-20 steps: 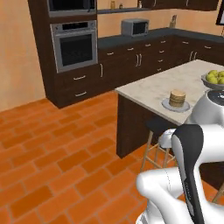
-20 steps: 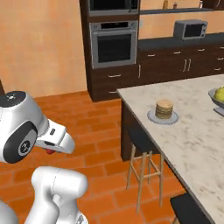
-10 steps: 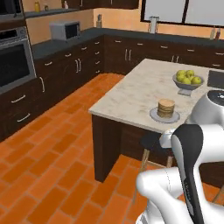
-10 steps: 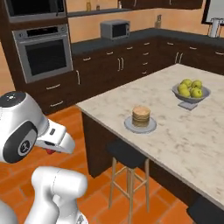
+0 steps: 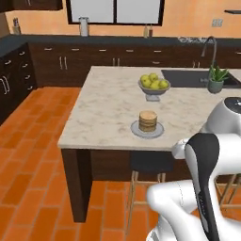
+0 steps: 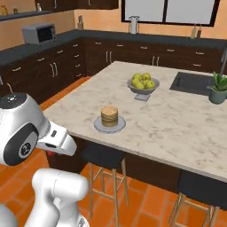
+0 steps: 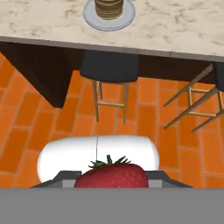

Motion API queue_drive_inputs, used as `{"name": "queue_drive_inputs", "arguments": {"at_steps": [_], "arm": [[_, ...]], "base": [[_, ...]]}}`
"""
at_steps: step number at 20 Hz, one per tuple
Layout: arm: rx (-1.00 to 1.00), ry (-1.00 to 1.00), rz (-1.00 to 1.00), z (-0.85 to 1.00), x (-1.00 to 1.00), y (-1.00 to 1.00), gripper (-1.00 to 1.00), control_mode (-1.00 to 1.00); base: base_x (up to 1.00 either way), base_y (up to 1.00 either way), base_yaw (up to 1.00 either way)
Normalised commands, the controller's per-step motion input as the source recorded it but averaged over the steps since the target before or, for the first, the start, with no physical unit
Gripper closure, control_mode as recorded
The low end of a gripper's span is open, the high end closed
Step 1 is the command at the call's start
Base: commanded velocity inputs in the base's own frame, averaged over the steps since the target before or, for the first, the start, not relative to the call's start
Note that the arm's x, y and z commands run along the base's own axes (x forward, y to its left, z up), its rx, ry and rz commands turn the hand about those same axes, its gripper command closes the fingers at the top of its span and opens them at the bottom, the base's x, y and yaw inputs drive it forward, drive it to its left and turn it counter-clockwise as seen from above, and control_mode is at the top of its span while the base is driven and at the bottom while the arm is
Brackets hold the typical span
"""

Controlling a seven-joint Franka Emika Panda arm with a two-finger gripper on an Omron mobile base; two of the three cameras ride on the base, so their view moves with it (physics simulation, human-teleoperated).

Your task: Take the strawberry from the fridge and place it on top of the pancake, located on the dining counter.

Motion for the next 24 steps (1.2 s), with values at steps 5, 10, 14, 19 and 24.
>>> {"name": "queue_drive_inputs", "arguments": {"at_steps": [5, 10, 14, 19, 24], "arm": [[0.0, 0.0, 0.0, 0.0, 0.0, 0.0, 1.0, 1.0], [0.0, 0.0, 0.0, 0.0, 0.0, 0.0, 1.0, 1.0], [0.0, 0.0, 0.0, 0.0, 0.0, 0.0, 1.0, 1.0], [0.0, 0.0, 0.0, 0.0, 0.0, 0.0, 1.0, 1.0], [0.0, 0.0, 0.0, 0.0, 0.0, 0.0, 1.0, 1.0]], "base": [[0.8, 0.61, -0.37], [0.69, 0.18, -0.18], [0.43, 0.0, -0.33], [0.35, 0.1, -0.35], [0.61, 0.21, -0.17]]}}
